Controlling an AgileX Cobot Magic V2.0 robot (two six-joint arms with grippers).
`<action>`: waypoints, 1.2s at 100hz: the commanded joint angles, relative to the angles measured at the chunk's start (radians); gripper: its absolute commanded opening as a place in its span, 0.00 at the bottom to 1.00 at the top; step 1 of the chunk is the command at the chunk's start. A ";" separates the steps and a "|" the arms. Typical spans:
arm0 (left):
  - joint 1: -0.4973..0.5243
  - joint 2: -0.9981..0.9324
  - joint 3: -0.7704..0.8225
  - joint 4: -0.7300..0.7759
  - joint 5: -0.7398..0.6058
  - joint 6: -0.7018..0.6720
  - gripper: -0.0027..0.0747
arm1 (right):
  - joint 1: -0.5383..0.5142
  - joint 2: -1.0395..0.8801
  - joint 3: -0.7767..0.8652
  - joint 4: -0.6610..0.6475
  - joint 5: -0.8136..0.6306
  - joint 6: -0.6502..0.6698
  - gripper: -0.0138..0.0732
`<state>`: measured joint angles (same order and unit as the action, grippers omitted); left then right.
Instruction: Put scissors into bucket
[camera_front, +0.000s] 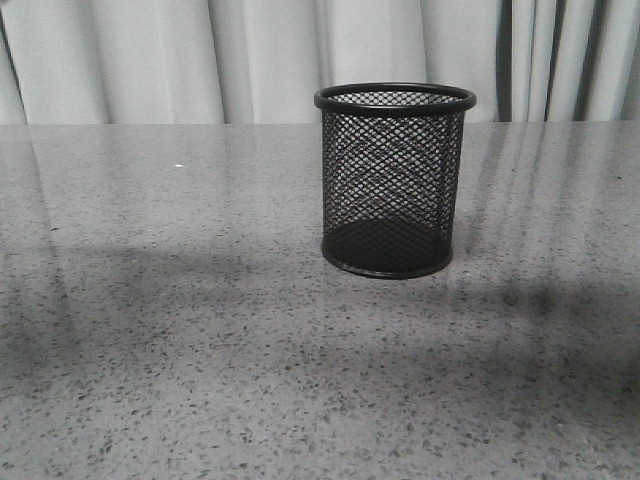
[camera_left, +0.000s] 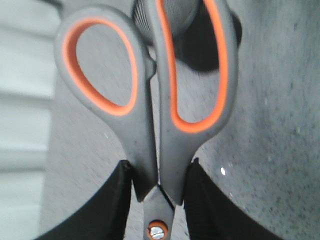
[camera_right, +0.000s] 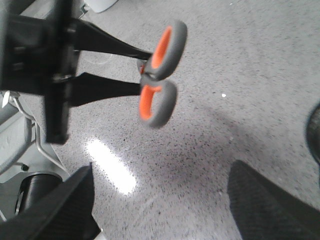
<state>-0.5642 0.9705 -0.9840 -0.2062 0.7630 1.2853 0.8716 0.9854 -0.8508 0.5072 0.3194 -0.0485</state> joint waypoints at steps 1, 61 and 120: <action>-0.046 -0.049 -0.027 -0.030 -0.085 -0.007 0.18 | 0.009 0.050 -0.079 0.016 -0.100 -0.019 0.74; -0.124 -0.096 -0.027 -0.055 -0.093 -0.007 0.18 | 0.009 0.215 -0.219 0.016 -0.124 -0.019 0.08; -0.124 -0.339 -0.027 -0.345 -0.259 -0.019 0.15 | -0.236 0.151 -0.557 -0.169 0.548 -0.025 0.08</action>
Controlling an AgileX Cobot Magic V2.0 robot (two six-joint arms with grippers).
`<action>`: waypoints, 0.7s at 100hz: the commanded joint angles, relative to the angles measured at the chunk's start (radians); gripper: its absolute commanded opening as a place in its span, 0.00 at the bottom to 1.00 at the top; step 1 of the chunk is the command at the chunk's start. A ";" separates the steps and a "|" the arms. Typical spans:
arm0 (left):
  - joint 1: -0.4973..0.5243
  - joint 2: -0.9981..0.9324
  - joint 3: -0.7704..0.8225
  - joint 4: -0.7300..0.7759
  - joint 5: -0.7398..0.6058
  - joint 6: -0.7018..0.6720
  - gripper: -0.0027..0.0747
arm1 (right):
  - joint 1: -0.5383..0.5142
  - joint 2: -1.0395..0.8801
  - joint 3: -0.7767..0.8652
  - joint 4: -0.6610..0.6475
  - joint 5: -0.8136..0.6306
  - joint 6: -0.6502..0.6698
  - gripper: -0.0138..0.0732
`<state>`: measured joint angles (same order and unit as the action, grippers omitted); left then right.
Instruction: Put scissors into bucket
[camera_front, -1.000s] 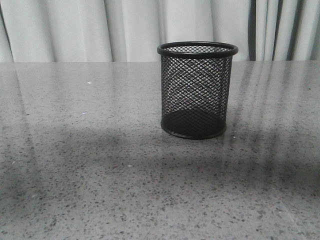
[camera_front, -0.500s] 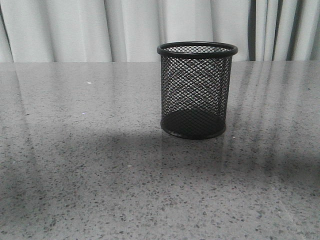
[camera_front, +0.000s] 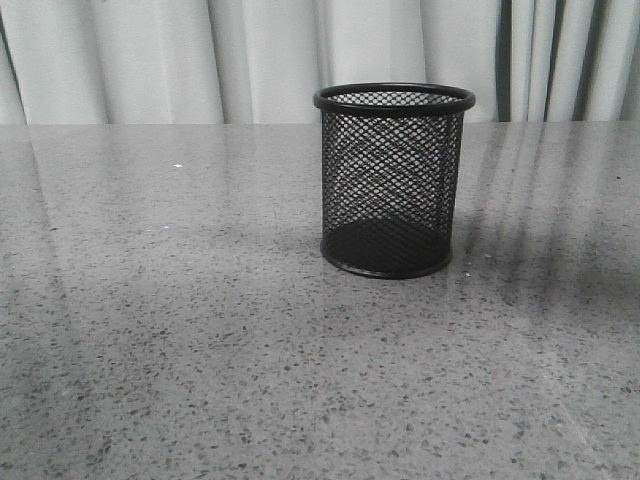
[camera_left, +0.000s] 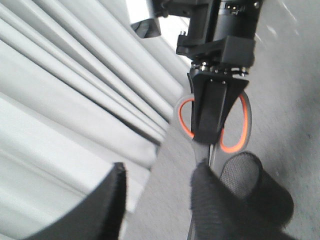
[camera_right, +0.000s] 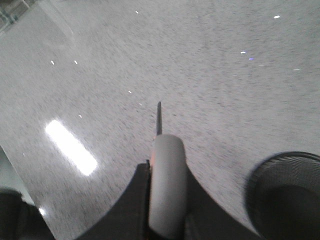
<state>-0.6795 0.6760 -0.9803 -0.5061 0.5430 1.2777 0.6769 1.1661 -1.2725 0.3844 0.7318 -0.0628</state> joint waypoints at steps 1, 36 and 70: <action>-0.008 -0.051 -0.031 -0.045 -0.036 -0.011 0.12 | -0.044 -0.027 -0.146 -0.056 0.168 -0.011 0.08; -0.008 -0.089 -0.011 -0.043 0.002 -0.014 0.01 | -0.069 0.113 -0.358 -0.305 0.569 0.093 0.08; -0.008 -0.089 0.025 -0.059 0.016 -0.018 0.01 | -0.069 0.253 -0.358 -0.442 0.555 0.093 0.08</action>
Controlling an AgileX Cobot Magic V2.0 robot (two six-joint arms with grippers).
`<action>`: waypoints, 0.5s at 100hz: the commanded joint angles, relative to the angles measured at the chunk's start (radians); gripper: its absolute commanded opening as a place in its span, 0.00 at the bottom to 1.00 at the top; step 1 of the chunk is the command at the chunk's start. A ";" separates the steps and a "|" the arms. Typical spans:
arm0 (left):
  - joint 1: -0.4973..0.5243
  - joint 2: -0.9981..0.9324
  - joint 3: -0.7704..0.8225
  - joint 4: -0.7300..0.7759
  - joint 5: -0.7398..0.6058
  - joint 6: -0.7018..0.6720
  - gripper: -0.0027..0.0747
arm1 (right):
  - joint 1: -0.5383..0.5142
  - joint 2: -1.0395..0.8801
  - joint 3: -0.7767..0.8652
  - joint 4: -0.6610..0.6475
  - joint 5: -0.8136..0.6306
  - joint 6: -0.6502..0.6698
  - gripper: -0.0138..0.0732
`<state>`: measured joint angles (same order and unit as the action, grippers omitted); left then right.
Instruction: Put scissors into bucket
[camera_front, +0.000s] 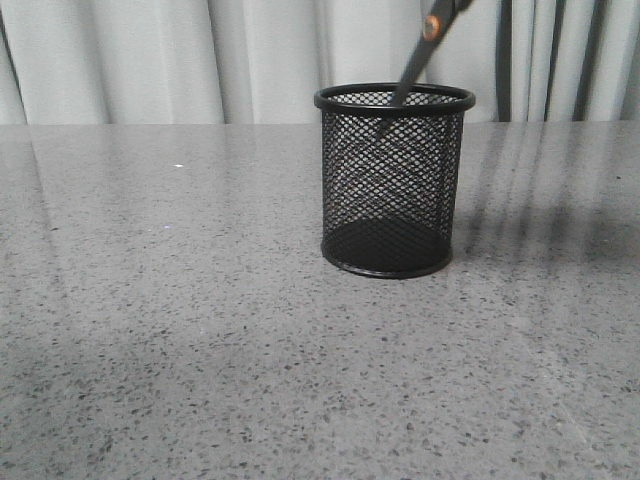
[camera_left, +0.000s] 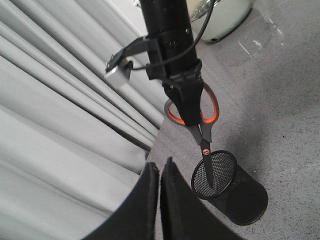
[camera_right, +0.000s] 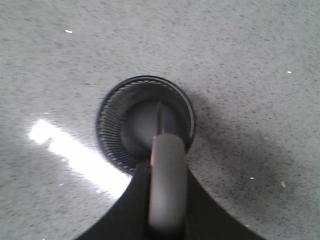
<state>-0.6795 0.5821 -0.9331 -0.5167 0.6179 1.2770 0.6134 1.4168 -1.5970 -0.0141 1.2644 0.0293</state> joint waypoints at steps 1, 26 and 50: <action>-0.008 0.005 -0.023 -0.050 -0.059 -0.017 0.01 | -0.005 0.009 -0.033 -0.044 0.018 0.000 0.08; -0.008 0.005 -0.023 -0.083 -0.059 -0.017 0.01 | -0.005 0.091 -0.033 -0.044 -0.077 0.000 0.17; -0.008 0.005 -0.023 -0.083 -0.059 -0.036 0.01 | -0.005 0.097 -0.055 -0.044 -0.136 0.000 0.74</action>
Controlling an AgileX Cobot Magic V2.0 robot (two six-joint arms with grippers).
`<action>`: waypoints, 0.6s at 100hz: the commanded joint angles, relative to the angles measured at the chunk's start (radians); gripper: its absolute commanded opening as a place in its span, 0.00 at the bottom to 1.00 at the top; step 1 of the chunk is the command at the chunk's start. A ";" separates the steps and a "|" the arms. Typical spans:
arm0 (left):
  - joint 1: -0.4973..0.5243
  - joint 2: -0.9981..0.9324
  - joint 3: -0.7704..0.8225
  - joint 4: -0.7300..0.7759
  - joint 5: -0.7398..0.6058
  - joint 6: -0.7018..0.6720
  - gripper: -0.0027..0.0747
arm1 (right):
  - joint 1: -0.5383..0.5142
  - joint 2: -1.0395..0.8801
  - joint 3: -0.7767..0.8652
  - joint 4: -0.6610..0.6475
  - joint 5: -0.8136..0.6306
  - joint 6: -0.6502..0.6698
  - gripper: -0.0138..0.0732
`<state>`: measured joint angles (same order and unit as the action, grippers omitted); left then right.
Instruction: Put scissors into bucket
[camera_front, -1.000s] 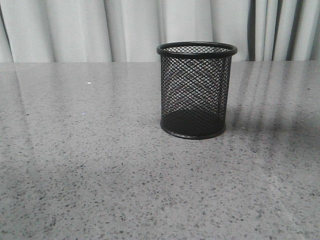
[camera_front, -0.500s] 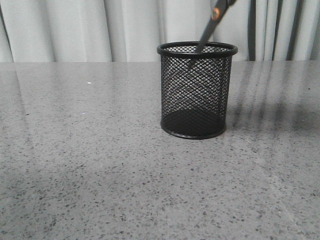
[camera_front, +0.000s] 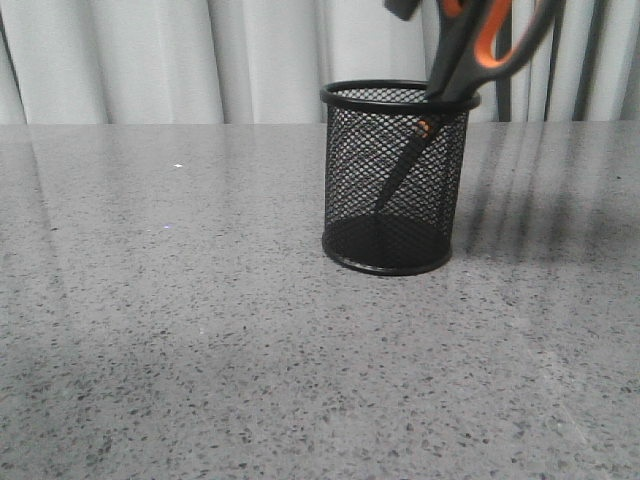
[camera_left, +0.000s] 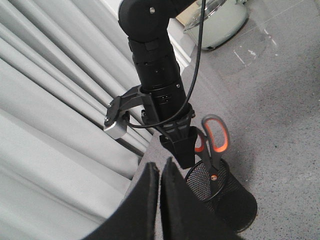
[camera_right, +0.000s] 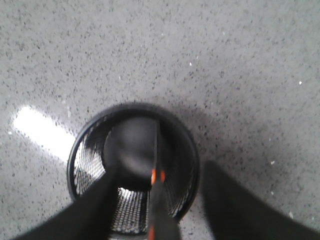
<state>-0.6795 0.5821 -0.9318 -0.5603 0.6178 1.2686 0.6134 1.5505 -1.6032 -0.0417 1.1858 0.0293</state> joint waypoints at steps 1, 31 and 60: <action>-0.008 0.005 -0.024 -0.039 -0.058 -0.039 0.01 | -0.005 -0.037 -0.055 -0.016 -0.057 0.000 0.76; 0.004 -0.002 0.030 0.119 -0.235 -0.472 0.01 | -0.005 -0.162 -0.169 -0.014 -0.012 0.000 0.43; 0.095 -0.092 0.333 0.043 -0.674 -0.699 0.01 | 0.016 -0.470 0.109 -0.016 -0.212 -0.004 0.09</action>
<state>-0.6057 0.5102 -0.6542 -0.4477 0.1266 0.6164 0.6249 1.1837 -1.5834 -0.0417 1.1229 0.0309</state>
